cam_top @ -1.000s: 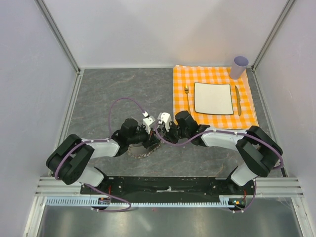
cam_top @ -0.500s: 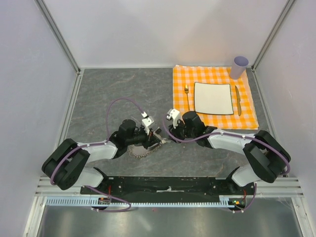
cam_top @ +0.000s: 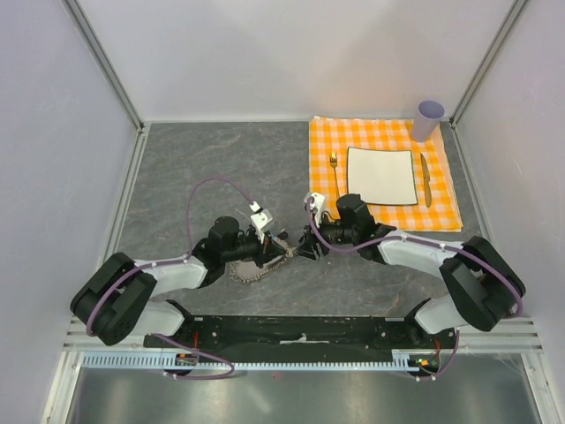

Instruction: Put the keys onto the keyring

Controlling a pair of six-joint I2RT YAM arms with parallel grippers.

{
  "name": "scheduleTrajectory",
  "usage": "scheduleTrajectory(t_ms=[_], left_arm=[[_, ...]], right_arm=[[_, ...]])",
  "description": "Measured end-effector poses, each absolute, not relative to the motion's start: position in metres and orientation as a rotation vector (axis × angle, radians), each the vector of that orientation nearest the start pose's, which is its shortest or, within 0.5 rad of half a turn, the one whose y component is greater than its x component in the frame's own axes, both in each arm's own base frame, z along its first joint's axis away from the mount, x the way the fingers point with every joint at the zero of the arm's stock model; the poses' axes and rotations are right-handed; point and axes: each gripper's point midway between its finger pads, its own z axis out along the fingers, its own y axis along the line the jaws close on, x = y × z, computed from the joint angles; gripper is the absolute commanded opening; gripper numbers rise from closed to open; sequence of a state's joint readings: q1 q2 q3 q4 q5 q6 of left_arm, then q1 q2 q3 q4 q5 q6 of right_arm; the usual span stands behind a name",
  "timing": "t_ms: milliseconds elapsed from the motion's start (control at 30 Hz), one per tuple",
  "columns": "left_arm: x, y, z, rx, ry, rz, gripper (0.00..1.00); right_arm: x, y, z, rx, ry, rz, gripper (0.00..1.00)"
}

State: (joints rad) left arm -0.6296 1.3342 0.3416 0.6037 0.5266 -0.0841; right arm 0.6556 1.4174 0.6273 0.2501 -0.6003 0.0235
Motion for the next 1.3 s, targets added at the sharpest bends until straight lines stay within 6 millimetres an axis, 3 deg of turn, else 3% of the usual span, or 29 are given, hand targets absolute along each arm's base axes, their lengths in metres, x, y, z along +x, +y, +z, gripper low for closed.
scheduleTrajectory(t_ms=[200,300,400,433,500,800,1067,1300], left_arm=[[0.215,-0.27,0.077,0.887,1.814,-0.976,0.02],[0.215,-0.269,0.08,0.885,1.798,-0.975,0.02],[0.216,-0.268,0.082,0.88,1.789,-0.974,0.02],[0.216,-0.268,0.083,0.88,1.784,-0.975,0.02],[0.217,-0.268,0.084,0.877,1.782,-0.973,0.02],[0.218,-0.266,0.083,0.872,1.781,-0.971,0.02],[0.22,-0.265,0.095,0.859,1.718,-0.964,0.02],[0.212,-0.258,0.103,0.819,1.641,-0.976,0.02]], right_arm=[[0.223,0.31,0.084,-1.061,1.948,1.115,0.54],[0.223,0.313,0.079,-1.069,1.961,1.13,0.46],[0.222,0.314,0.076,-1.079,1.968,1.143,0.25],[0.221,0.314,0.075,-1.083,1.97,1.148,0.1],[0.219,0.314,0.073,-1.089,1.977,1.155,0.0],[0.222,0.305,0.082,-1.068,1.994,1.085,0.0],[0.228,0.297,0.089,-1.01,2.018,1.031,0.0],[0.219,0.299,0.087,-0.998,2.041,1.078,0.0]])
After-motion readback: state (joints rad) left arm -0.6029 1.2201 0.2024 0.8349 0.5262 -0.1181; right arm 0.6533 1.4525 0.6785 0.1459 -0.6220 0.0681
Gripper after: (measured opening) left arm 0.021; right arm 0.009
